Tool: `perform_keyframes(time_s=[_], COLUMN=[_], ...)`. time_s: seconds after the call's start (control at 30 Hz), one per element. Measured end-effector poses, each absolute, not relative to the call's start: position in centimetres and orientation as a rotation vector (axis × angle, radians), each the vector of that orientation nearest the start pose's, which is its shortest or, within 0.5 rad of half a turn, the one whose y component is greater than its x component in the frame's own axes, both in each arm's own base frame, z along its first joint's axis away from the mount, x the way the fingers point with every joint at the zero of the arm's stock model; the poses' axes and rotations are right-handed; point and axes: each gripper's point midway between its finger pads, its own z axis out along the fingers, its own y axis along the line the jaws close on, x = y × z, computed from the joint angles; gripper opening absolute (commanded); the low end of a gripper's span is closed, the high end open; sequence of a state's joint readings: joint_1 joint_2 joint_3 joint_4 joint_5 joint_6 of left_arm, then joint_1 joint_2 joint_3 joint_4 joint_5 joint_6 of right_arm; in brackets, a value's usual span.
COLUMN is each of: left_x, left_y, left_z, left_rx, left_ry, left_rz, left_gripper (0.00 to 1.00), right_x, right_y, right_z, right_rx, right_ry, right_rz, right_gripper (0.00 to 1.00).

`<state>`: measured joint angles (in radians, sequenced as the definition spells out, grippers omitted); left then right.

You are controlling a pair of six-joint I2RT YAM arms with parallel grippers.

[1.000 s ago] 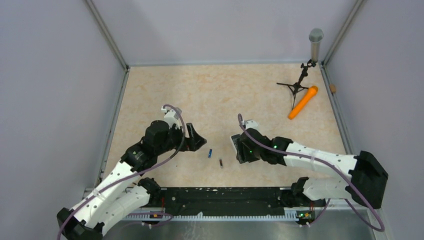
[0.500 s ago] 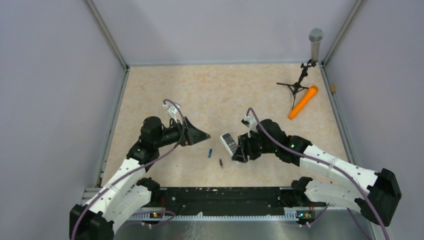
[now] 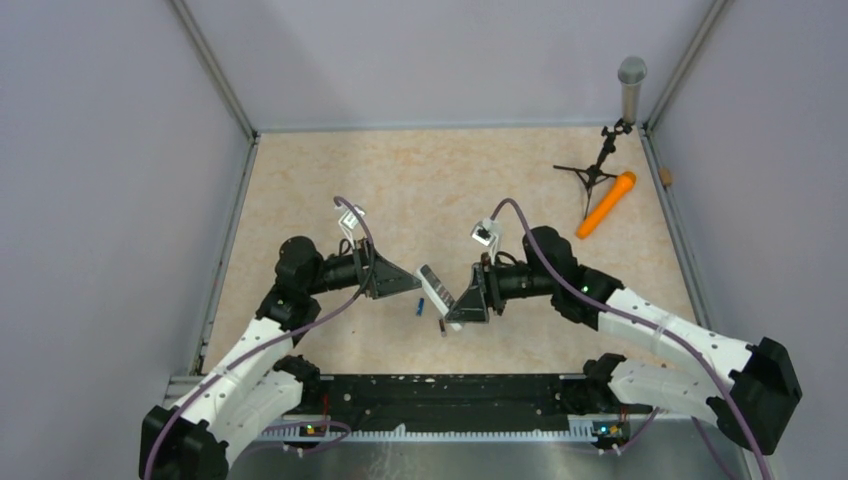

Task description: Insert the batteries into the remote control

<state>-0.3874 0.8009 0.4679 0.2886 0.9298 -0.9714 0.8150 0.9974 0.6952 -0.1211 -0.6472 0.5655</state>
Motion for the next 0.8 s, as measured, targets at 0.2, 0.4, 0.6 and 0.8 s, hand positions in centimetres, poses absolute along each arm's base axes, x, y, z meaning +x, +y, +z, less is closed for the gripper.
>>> perform_keyframes(time_s=[0.2, 0.4, 0.6, 0.8], left_x=[15.0, 14.3, 14.1, 13.9], left_y=[-23.9, -23.8, -23.8, -23.8], left_z=[25.9, 26.5, 26.9, 27.3], left_rx=[0.357, 0.394, 0.419, 0.429], left_ry=[1.846, 1.801, 1.775, 1.764], left_rz=[-1.761, -1.778, -1.784, -1.797], left_gripper=[0.99, 0.99, 0.94, 0.83], right_x=[10.4, 10.0, 9.9, 9.9], right_y=[31.3, 32.3, 32.7, 33.1], right_z=[22.0, 23.1, 23.2, 22.5], right_rx=[-0.776, -0.801, -0.817, -0.821], right_ry=[2.042, 1.991, 1.981, 2.004], right_rz=[1.637, 1.751, 1.795, 1.798], right_gripper=[0.0, 0.0, 0.0, 0.0])
